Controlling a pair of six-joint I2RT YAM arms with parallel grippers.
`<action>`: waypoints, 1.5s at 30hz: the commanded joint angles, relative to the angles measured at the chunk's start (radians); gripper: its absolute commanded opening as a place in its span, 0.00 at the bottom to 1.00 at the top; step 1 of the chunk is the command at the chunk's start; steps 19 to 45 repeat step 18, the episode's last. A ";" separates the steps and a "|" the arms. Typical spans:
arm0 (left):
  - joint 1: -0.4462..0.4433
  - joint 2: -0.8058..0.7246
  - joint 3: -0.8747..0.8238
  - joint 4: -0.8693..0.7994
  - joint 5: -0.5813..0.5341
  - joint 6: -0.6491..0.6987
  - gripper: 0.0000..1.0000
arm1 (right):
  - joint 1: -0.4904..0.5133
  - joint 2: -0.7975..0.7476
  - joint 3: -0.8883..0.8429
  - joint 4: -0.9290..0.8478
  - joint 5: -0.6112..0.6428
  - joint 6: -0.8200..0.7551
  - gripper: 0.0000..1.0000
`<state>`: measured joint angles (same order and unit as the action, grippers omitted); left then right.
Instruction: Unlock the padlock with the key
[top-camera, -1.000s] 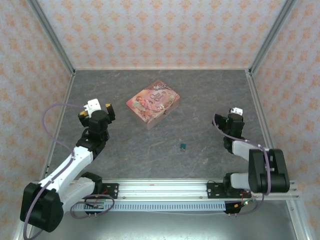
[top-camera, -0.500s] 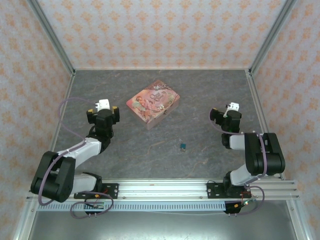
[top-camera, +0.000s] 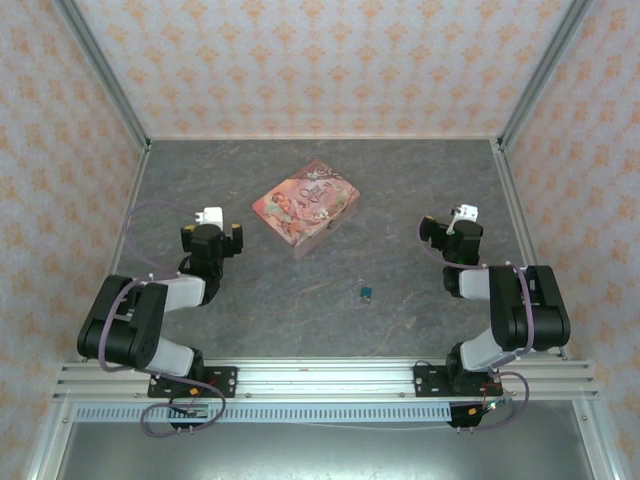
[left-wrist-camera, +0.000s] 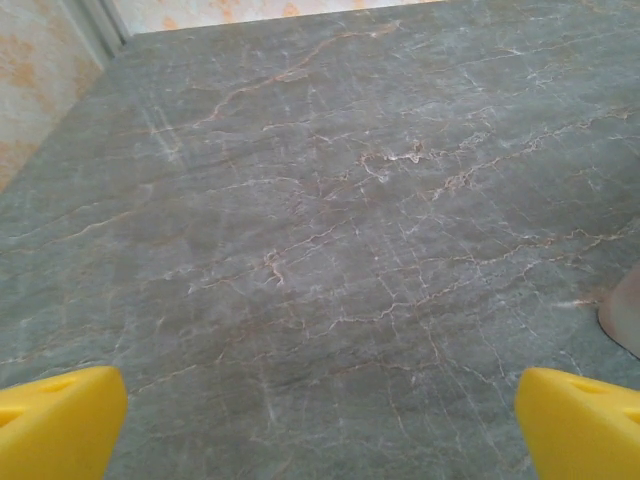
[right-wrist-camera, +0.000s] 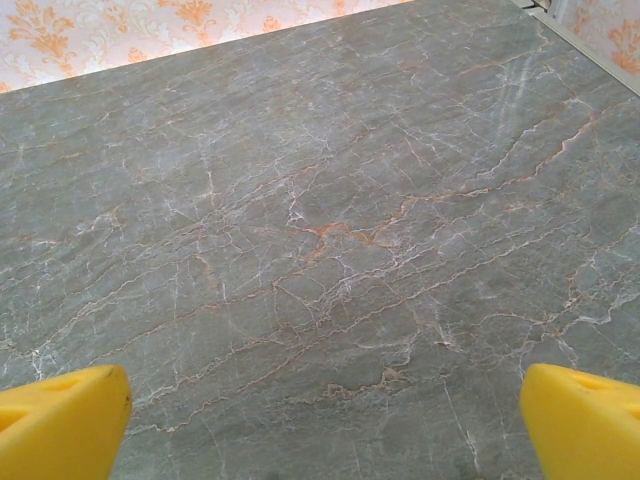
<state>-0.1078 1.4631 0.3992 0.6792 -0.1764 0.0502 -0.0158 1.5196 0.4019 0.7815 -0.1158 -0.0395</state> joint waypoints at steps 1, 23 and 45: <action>0.047 0.045 0.011 0.117 0.055 -0.031 1.00 | 0.002 0.001 0.012 -0.001 0.011 -0.013 0.99; 0.052 0.034 0.026 0.069 0.050 -0.042 1.00 | 0.011 -0.001 0.016 -0.005 0.030 -0.017 0.99; 0.052 0.034 0.026 0.069 0.050 -0.042 1.00 | 0.011 -0.001 0.016 -0.005 0.030 -0.017 0.99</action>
